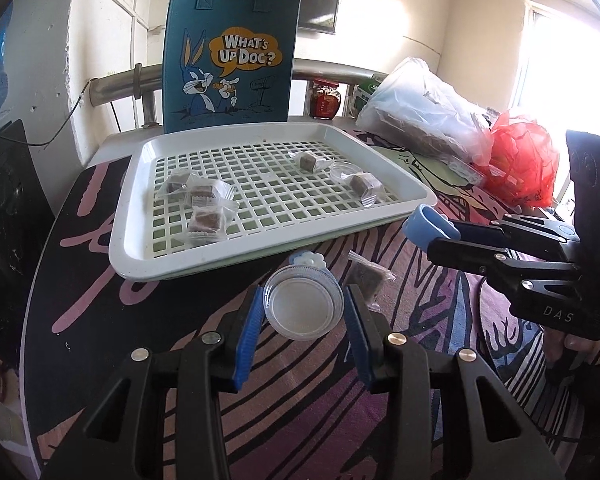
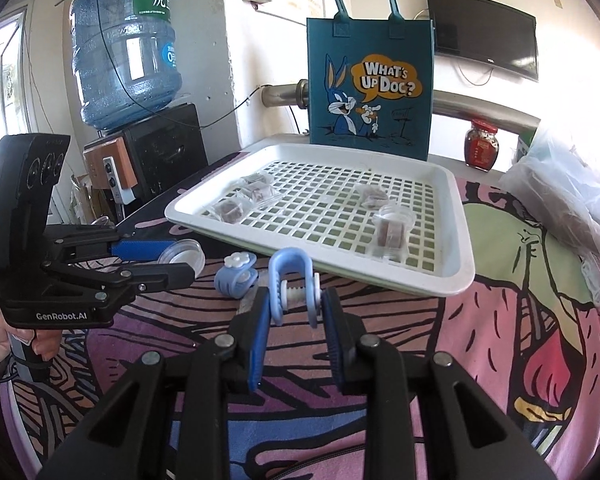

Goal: Organize objects

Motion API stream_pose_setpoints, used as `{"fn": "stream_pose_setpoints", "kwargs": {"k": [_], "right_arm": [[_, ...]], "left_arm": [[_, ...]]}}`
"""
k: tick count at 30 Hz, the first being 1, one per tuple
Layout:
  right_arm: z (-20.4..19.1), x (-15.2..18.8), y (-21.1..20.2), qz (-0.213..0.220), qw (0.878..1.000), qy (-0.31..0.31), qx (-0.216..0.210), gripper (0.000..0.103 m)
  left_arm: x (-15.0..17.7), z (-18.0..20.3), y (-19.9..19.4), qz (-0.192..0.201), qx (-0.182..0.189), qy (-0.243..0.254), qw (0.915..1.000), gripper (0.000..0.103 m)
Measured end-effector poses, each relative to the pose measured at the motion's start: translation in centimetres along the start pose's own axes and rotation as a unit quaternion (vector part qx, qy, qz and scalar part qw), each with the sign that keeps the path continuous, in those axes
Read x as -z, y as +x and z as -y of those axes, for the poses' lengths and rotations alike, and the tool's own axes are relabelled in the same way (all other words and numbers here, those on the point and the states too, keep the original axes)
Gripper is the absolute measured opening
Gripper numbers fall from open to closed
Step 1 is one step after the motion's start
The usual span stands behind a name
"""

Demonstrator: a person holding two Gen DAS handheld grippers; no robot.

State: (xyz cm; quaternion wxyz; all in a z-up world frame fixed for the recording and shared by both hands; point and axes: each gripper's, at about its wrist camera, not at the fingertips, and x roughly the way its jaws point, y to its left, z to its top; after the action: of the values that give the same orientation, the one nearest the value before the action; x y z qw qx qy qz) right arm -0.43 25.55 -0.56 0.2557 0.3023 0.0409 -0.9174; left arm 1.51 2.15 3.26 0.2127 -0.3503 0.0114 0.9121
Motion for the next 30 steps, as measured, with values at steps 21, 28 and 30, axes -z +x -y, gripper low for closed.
{"fn": "stream_pose_setpoints", "kwargs": {"k": [21, 28, 30], "right_arm": [[0.33, 0.24, -0.57, 0.012, 1.000, 0.008, -0.007, 0.025], [0.39, 0.20, -0.54, 0.012, 1.000, 0.007, -0.009, 0.025], [0.41, 0.20, -0.54, 0.011, 1.000, 0.008, -0.009, 0.025]], "left_arm": [[0.12, -0.86, 0.49, -0.012, 0.011, -0.028, 0.9995, 0.039], [0.10, -0.83, 0.50, -0.013, 0.011, -0.028, 0.9994, 0.039], [0.12, -0.84, 0.52, -0.014, 0.012, -0.029, 0.9994, 0.039]]}}
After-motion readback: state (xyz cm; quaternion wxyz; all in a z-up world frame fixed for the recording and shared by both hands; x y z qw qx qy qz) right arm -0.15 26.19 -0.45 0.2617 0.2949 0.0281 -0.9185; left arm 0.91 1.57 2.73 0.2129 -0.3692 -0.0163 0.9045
